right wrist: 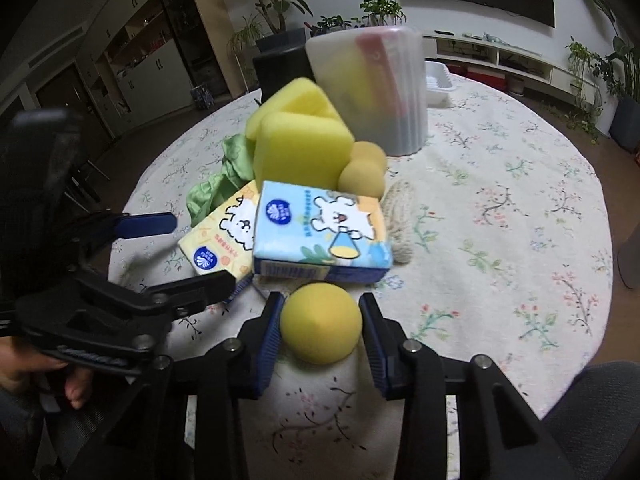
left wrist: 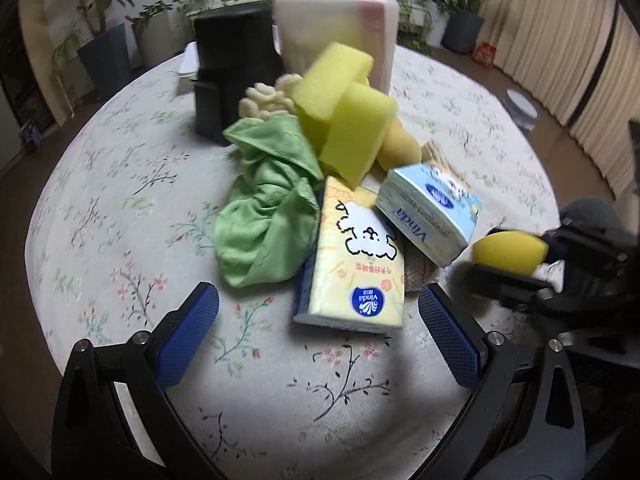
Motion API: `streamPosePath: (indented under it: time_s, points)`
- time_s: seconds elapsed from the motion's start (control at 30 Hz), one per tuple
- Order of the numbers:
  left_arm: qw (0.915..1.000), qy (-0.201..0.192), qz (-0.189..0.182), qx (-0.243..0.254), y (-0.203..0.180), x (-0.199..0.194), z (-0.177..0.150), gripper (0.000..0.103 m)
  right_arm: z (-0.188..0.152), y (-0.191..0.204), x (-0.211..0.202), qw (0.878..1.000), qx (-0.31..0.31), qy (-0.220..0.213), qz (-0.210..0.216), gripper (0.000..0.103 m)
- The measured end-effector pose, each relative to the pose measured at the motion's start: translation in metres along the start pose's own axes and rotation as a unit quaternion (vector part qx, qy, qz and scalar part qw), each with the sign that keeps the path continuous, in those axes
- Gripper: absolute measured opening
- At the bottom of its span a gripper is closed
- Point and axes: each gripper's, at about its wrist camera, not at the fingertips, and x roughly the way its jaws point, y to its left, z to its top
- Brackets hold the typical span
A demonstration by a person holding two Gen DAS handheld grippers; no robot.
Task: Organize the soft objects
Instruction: 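Grasp the Vinda tissue pack with left gripper while right grasps the egg sponge, then lower tissue pack into white tray with left gripper while right drops egg sponge there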
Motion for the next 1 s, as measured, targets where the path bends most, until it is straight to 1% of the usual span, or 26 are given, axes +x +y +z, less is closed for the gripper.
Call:
streamPosePath:
  time_s: [0.03, 0.1, 0.17, 0.2, 0.23, 0.27, 0.3, 0.47, 0.57, 0.77, 0.83, 1.0]
  points:
    - [0.9999, 0.007, 0.007, 0.008, -0.003, 0.005, 0.000, 0.101, -0.001, -0.001, -0.003, 1.000, -0.004, 0.001, 0.000, 0.041]
    - [0.9995, 0.017, 0.020, 0.019, -0.007, 0.013, 0.002, 0.095, -0.003, -0.001, -0.003, 1.000, -0.012, 0.003, -0.002, 0.041]
    - [0.9995, 0.022, 0.017, 0.016, -0.008, 0.018, 0.003, 0.083, -0.005, 0.000, -0.003, 1.000, -0.017, 0.001, -0.002, 0.041]
    - [0.9998, 0.017, 0.010, 0.009, -0.007, 0.019, 0.003, 0.080, -0.005, -0.001, -0.001, 1.000, -0.016, 0.001, 0.000, 0.041]
    - [0.9999, 0.013, 0.010, 0.005, -0.007, 0.018, 0.004, 0.070, -0.004, -0.001, 0.000, 1.000, -0.014, 0.003, 0.004, 0.041]
    - [0.9999, 0.009, 0.011, 0.006, -0.007, 0.017, 0.005, 0.053, -0.005, -0.001, 0.000, 1.000, -0.014, 0.002, 0.005, 0.041]
    - [0.9999, 0.005, 0.012, 0.005, -0.007, 0.015, 0.006, 0.051, -0.005, -0.001, 0.000, 1.000, -0.015, 0.002, 0.006, 0.041]
    - [0.9998, -0.006, -0.008, -0.016, -0.004, 0.006, -0.001, 0.048, -0.004, 0.001, -0.002, 1.000, -0.013, -0.001, 0.010, 0.040]
    - [0.9995, -0.009, -0.017, -0.024, -0.001, -0.002, -0.009, 0.048, -0.003, 0.002, -0.005, 1.000, -0.014, -0.004, 0.011, 0.040]
    - [0.9982, -0.031, -0.028, -0.042, 0.011, -0.027, -0.018, 0.048, 0.001, 0.010, -0.014, 1.000, -0.021, -0.013, 0.014, 0.040]
    - [0.9979, -0.034, -0.032, -0.046, 0.011, -0.033, -0.021, 0.048, 0.003, 0.013, -0.016, 1.000, -0.025, -0.014, 0.013, 0.040]
    - [0.9966, -0.032, -0.059, -0.049, 0.015, -0.048, -0.029, 0.048, 0.008, 0.012, -0.023, 1.000, -0.026, -0.012, 0.011, 0.040]
